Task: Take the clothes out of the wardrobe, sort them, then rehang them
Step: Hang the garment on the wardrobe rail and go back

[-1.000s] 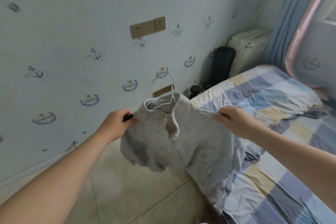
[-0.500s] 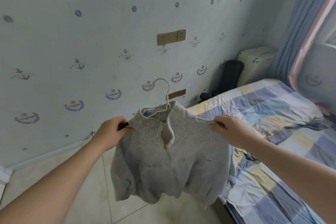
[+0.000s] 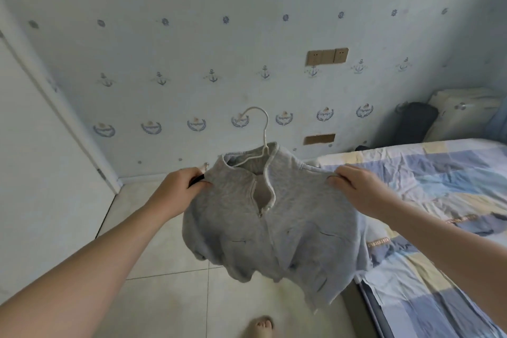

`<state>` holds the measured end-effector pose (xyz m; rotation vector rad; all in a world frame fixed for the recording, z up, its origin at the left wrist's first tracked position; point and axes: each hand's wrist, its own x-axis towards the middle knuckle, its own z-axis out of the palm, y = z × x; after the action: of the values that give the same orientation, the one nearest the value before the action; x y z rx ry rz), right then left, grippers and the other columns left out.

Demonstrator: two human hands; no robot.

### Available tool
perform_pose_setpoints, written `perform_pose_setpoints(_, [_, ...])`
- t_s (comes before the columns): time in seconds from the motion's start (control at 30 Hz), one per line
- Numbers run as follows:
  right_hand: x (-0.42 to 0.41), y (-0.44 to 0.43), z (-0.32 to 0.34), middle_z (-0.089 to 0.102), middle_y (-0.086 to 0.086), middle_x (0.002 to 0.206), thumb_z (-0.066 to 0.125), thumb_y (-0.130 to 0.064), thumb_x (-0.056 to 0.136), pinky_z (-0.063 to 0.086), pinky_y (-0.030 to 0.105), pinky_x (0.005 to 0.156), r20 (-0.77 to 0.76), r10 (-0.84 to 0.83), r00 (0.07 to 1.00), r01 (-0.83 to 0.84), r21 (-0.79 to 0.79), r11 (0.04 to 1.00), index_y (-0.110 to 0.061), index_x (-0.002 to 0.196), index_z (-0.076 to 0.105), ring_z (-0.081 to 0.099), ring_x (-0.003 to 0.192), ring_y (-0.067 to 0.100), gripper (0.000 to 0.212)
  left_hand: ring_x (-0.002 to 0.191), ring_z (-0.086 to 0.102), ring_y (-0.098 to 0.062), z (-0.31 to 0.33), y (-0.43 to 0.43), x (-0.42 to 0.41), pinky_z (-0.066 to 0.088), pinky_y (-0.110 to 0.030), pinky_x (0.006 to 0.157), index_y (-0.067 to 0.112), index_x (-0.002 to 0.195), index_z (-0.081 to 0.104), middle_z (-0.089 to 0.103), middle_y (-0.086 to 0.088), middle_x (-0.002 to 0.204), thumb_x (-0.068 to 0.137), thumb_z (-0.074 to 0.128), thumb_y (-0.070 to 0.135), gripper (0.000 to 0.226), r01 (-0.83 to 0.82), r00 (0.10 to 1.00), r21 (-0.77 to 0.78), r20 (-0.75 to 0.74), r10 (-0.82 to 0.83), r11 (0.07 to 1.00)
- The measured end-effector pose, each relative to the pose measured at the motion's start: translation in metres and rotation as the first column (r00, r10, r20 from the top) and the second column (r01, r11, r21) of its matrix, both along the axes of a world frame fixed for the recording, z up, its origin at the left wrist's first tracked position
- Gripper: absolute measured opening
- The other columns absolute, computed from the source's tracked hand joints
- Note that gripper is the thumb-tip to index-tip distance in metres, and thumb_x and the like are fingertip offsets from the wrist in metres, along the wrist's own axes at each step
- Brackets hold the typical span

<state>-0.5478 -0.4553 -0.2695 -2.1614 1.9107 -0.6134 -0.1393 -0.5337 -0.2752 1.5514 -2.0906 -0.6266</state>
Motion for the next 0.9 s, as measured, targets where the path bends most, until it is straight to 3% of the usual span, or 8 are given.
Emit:
perform_pose_setpoints(0.1, [0.026, 0.022, 0.011, 0.057, -0.006, 0.079, 0.048, -0.036, 0.099, 0.044, 0.026, 0.068, 0.014, 0.049, 0.999, -0.048, -0.051, 0.998, -0.02, 0.081, 0.058, 0.054, 0.074, 0.007, 0.026, 0.072, 0.06, -0.011, 0.016, 0.05, 0.029, 0.04, -0.027, 0.06, 0.02, 0.077, 0.063, 0.064, 0.004, 0.074, 0.095, 0.062, 0.035, 0.023, -0.049, 0.999, -0.042, 0.004, 0.049, 0.998])
perform_pose_setpoints(0.3, [0.089, 0.047, 0.051, 0.049, -0.008, 0.067, 0.053, -0.033, 0.097, 0.036, 0.018, 0.06, 0.07, 0.127, 0.989, -0.114, -0.167, 0.979, -0.031, 0.063, 0.042, 0.049, 0.068, 0.001, 0.035, 0.073, 0.056, 0.001, 0.062, 0.136, 0.092, 0.034, -0.016, 0.06, 0.035, 0.075, 0.056, 0.06, 0.013, 0.075, 0.097, 0.061, 0.032, 0.023, -0.152, 0.988, -0.182, -0.02, 0.151, 0.971])
perform_pose_setpoints(0.4, [0.129, 0.056, 0.082, 0.049, -0.008, 0.067, 0.051, -0.036, 0.097, 0.036, 0.024, 0.058, 0.089, 0.182, 0.979, -0.158, -0.225, 0.961, -0.029, 0.064, 0.042, 0.049, 0.066, 0.003, 0.034, 0.073, 0.053, 0.006, 0.091, 0.174, 0.13, 0.034, -0.012, 0.061, 0.035, 0.077, 0.052, 0.057, 0.015, 0.076, 0.098, 0.06, 0.031, 0.023, -0.203, 0.977, -0.309, -0.008, 0.211, 0.929])
perform_pose_setpoints(0.5, [0.176, 0.067, 0.117, 0.048, -0.007, 0.064, 0.052, -0.033, 0.097, 0.037, 0.026, 0.058, 0.094, 0.263, 0.96, -0.216, -0.344, 0.914, -0.027, 0.064, 0.04, 0.048, 0.063, 0.006, 0.036, 0.075, 0.051, 0.007, 0.126, 0.212, 0.167, 0.034, -0.013, 0.064, 0.037, 0.079, 0.049, 0.05, 0.019, 0.077, 0.098, 0.059, 0.028, 0.024, -0.233, 0.965, -0.469, -0.002, 0.263, 0.852])
perform_pose_setpoints(0.6, [0.224, 0.079, 0.158, 0.046, -0.007, 0.059, 0.056, -0.03, 0.096, 0.035, 0.018, 0.056, 0.109, 0.323, 0.94, -0.236, -0.476, 0.847, -0.024, 0.062, 0.038, 0.046, 0.06, 0.002, 0.039, 0.077, 0.052, -0.009, 0.165, 0.248, 0.206, 0.039, -0.03, 0.068, 0.015, 0.09, 0.06, 0.054, 0.01, 0.085, 0.099, 0.059, 0.024, 0.012, -0.273, 0.944, -0.629, -0.03, 0.329, 0.728])
perform_pose_setpoints(0.67, [0.257, 0.089, 0.188, 0.045, -0.007, 0.057, 0.056, -0.029, 0.096, 0.034, 0.023, 0.054, 0.097, 0.37, 0.924, -0.262, -0.545, 0.797, -0.023, 0.062, 0.036, 0.046, 0.059, 0.002, 0.041, 0.08, 0.054, -0.017, 0.194, 0.274, 0.234, 0.041, -0.034, 0.068, 0.013, 0.093, 0.06, 0.054, 0.006, 0.087, 0.099, 0.057, 0.025, 0.013, -0.282, 0.931, -0.705, -0.037, 0.363, 0.651])
perform_pose_setpoints(0.77, [0.304, 0.105, 0.234, 0.045, -0.006, 0.057, 0.055, -0.031, 0.096, 0.034, 0.033, 0.052, 0.078, 0.431, 0.899, -0.292, -0.627, 0.723, -0.021, 0.063, 0.036, 0.046, 0.058, 0.004, 0.04, 0.076, 0.051, -0.012, 0.241, 0.316, 0.275, 0.037, -0.033, 0.066, 0.02, 0.088, 0.054, 0.05, 0.012, 0.08, 0.1, 0.055, 0.028, 0.015, -0.264, 0.916, -0.79, -0.025, 0.401, 0.553])
perform_pose_setpoints(0.9, [0.36, 0.124, 0.298, 0.047, -0.006, 0.057, 0.054, -0.034, 0.096, 0.037, 0.031, 0.052, 0.072, 0.521, 0.851, -0.319, -0.716, 0.62, -0.021, 0.063, 0.037, 0.047, 0.057, 0.009, 0.039, 0.072, 0.052, -0.006, 0.306, 0.366, 0.324, 0.041, -0.029, 0.063, 0.021, 0.085, 0.056, 0.051, 0.012, 0.077, 0.099, 0.057, 0.029, 0.016, -0.241, 0.904, -0.87, -0.04, 0.426, 0.43])
